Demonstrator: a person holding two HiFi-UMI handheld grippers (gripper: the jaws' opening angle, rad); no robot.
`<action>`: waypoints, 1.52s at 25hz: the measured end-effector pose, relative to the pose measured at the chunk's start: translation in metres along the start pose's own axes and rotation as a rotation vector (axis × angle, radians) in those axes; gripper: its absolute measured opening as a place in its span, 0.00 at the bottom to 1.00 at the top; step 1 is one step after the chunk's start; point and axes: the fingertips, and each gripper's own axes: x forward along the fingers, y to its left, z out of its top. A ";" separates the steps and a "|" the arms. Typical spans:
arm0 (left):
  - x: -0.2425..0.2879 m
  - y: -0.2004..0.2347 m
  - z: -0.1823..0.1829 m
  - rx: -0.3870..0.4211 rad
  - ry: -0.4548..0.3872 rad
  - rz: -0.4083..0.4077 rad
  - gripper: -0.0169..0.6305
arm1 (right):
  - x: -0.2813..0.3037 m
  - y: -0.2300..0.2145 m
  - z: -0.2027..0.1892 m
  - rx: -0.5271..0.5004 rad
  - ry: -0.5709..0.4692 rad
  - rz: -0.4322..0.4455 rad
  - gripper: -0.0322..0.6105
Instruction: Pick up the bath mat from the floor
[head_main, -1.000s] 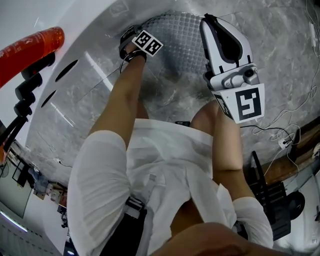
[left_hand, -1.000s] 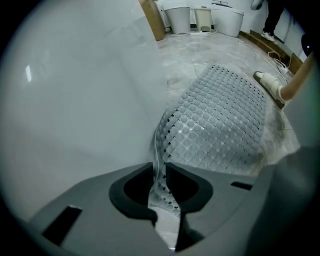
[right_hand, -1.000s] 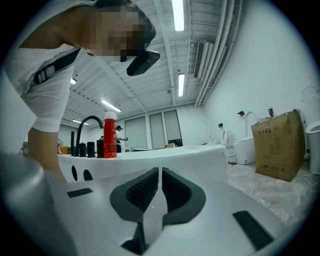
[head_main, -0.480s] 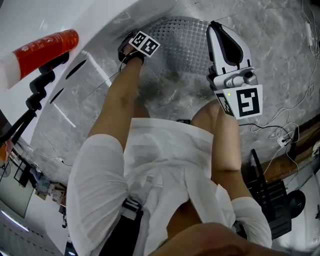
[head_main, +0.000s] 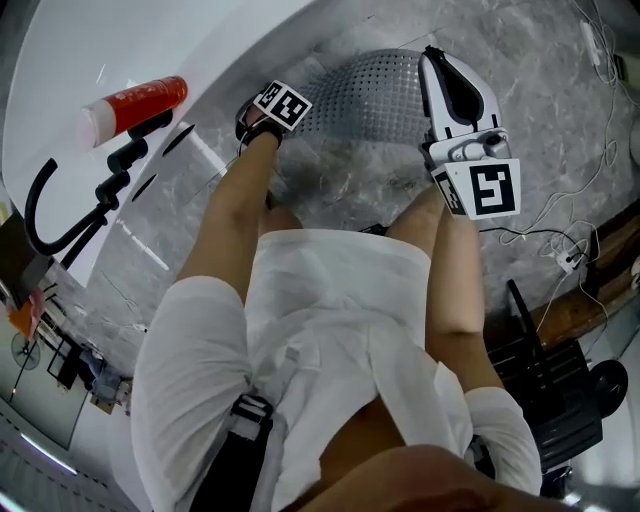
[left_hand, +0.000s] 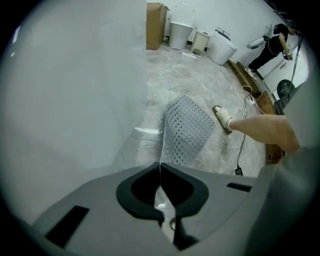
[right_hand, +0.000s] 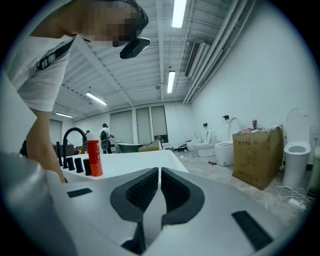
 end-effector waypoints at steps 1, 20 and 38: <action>-0.010 -0.009 0.000 0.005 0.003 -0.014 0.05 | -0.007 -0.003 0.008 -0.002 0.001 -0.007 0.10; -0.217 -0.158 0.109 0.154 -0.056 -0.199 0.05 | -0.109 -0.098 0.143 -0.044 -0.058 -0.071 0.10; -0.409 -0.252 0.315 -0.019 -0.152 -0.208 0.04 | -0.196 -0.277 0.301 -0.117 -0.038 0.082 0.10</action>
